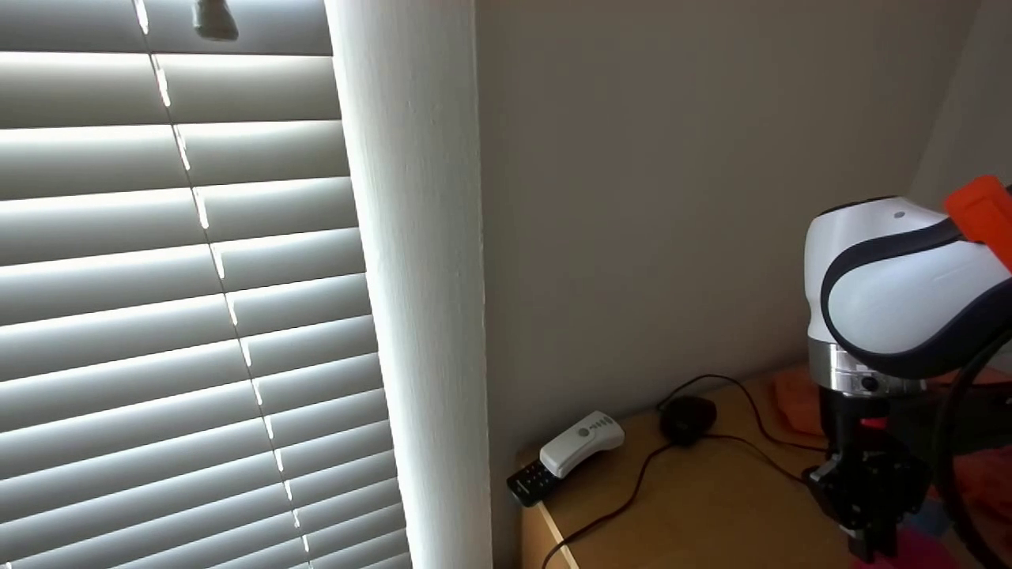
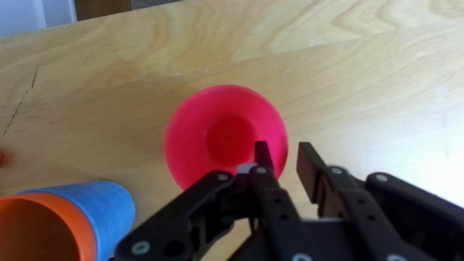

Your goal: Put the pink and orange cups on the table

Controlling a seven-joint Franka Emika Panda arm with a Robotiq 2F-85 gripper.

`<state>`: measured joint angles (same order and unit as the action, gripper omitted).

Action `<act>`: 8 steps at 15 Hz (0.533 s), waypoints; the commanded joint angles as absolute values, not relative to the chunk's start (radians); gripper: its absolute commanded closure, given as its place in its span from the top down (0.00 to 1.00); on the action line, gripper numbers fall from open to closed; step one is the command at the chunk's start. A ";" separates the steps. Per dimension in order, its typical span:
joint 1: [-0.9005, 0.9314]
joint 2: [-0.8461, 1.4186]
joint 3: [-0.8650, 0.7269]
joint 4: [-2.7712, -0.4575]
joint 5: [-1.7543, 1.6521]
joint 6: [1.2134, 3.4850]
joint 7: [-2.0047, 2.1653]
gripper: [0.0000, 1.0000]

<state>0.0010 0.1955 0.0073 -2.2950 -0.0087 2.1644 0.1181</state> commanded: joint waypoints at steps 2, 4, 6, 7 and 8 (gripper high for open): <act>-0.007 0.138 -0.003 -2.294 0.032 2.178 0.111 0.66; -0.019 0.080 -0.018 -2.304 0.037 2.185 0.117 0.81; -0.039 0.036 -0.043 -2.305 0.013 2.188 0.110 0.96; -0.053 0.023 -0.060 -2.298 -0.001 2.185 0.106 0.99; -0.062 0.013 -0.072 -2.294 -0.016 2.190 0.113 1.00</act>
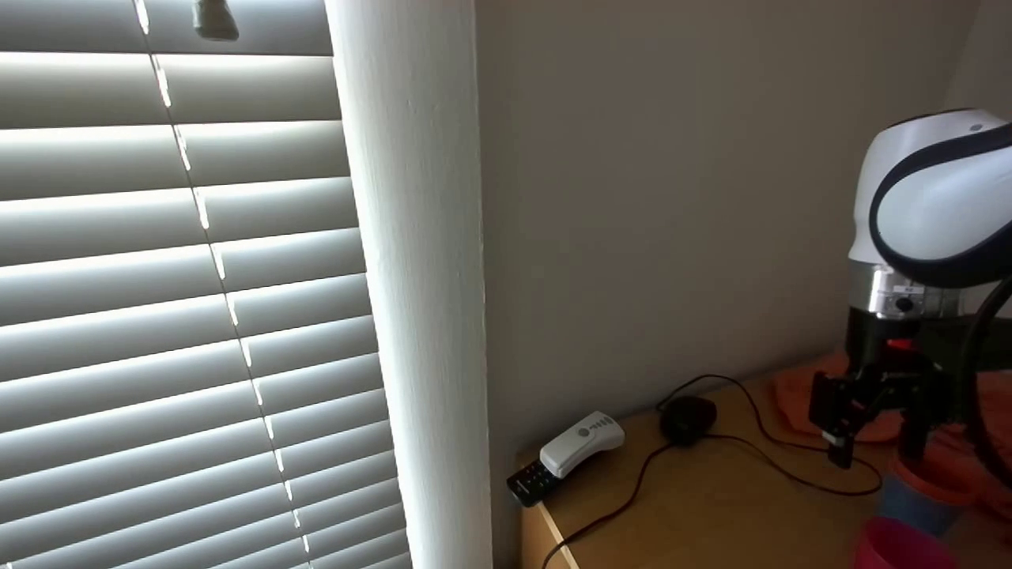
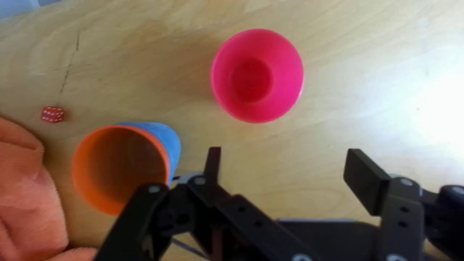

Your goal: Put the pink and orange cups on the table

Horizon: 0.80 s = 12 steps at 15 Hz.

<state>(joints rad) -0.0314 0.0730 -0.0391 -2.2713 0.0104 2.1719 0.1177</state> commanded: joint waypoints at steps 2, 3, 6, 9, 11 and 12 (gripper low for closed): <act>-0.086 0.012 -0.095 -2.280 -0.034 2.193 0.099 1.00; -0.096 0.022 -0.105 -2.268 -0.040 2.190 0.091 1.00; -0.114 0.045 -0.121 -2.257 -0.033 2.190 0.094 1.00; -0.122 0.082 -0.128 -2.246 -0.009 2.194 0.092 1.00; -0.126 0.117 -0.129 -2.235 0.008 2.200 0.082 1.00; -0.126 0.134 -0.129 -2.231 0.018 2.209 0.083 1.00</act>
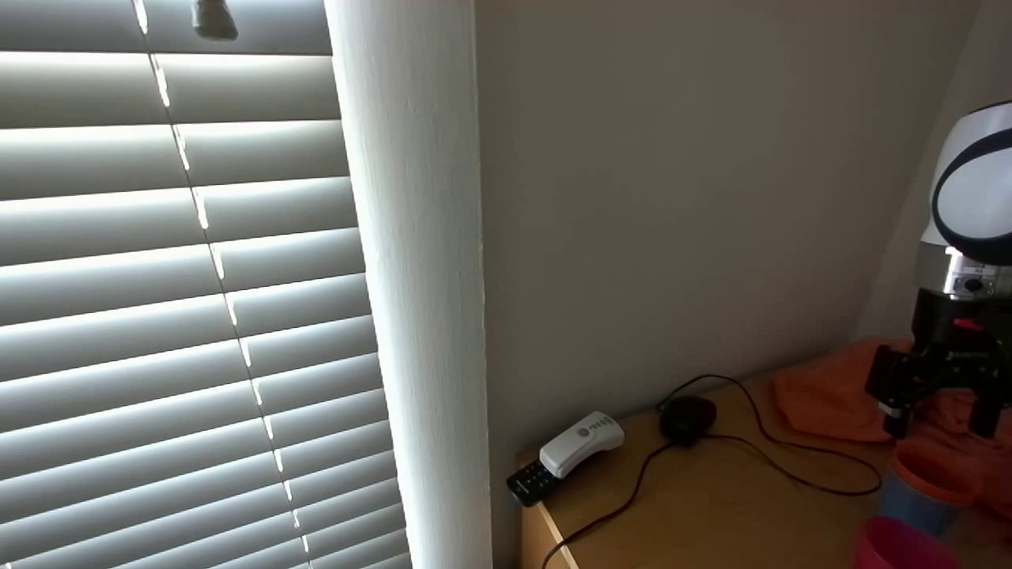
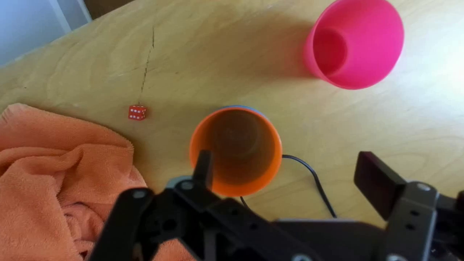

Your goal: Put the pink and orange cups on the table

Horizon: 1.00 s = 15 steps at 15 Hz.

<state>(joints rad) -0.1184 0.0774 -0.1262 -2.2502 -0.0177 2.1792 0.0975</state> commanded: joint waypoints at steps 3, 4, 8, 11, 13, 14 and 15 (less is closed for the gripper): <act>-0.128 0.178 -0.126 -2.220 0.035 2.231 0.067 1.00; -0.129 0.190 -0.125 -2.217 0.037 2.241 0.067 1.00; -0.132 0.231 -0.121 -2.203 0.059 2.269 0.043 1.00; -0.132 0.248 -0.119 -2.191 0.066 2.269 0.033 0.66; -0.132 0.256 -0.120 -2.184 0.067 2.267 0.030 0.50; -0.131 0.258 -0.122 -2.182 0.058 2.267 0.034 0.42; -0.131 0.258 -0.122 -2.180 0.057 2.265 0.033 0.35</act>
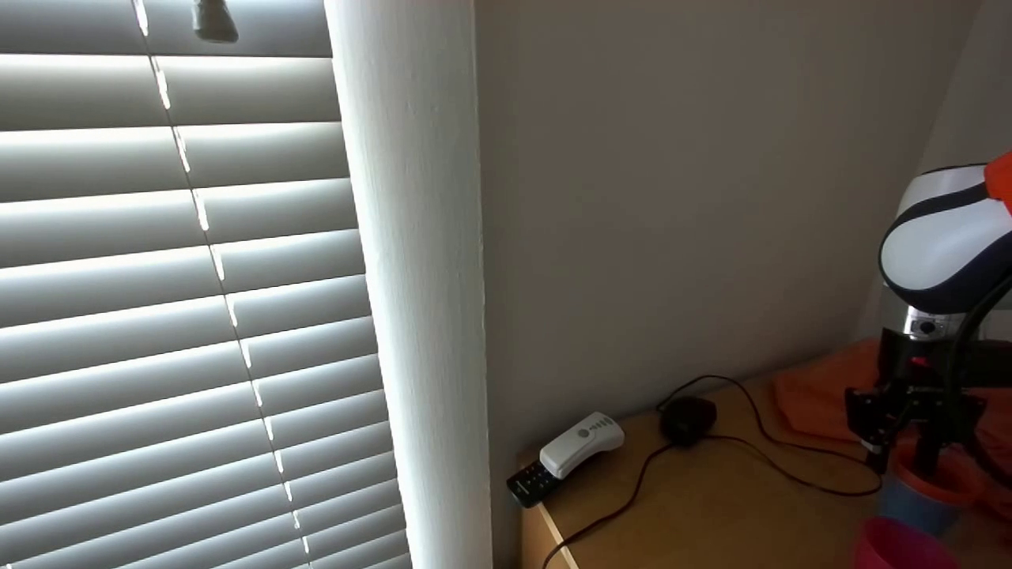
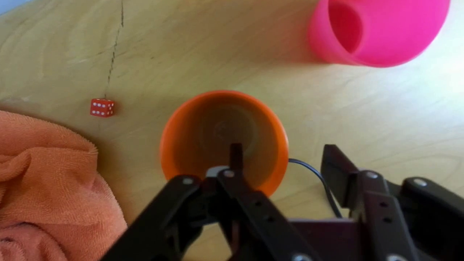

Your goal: Put the pink and orange cups on the table

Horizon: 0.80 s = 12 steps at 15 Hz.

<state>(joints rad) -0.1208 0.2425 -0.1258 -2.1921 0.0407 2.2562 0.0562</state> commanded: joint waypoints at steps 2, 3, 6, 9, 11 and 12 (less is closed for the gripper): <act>-0.130 0.251 -0.125 -2.181 0.045 2.254 0.033 0.19; -0.129 0.248 -0.127 -2.182 0.037 2.255 0.037 0.13; -0.126 0.237 -0.131 -2.184 0.020 2.248 0.043 0.00; -0.125 0.232 -0.137 -2.181 0.003 2.242 0.049 0.01; -0.140 0.222 -0.123 -2.173 0.064 2.194 0.006 0.01; -0.108 0.211 -0.158 -2.198 -0.035 2.297 0.152 0.01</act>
<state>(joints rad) -0.1222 0.2404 -0.1337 -2.1752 0.0306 2.2439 0.0472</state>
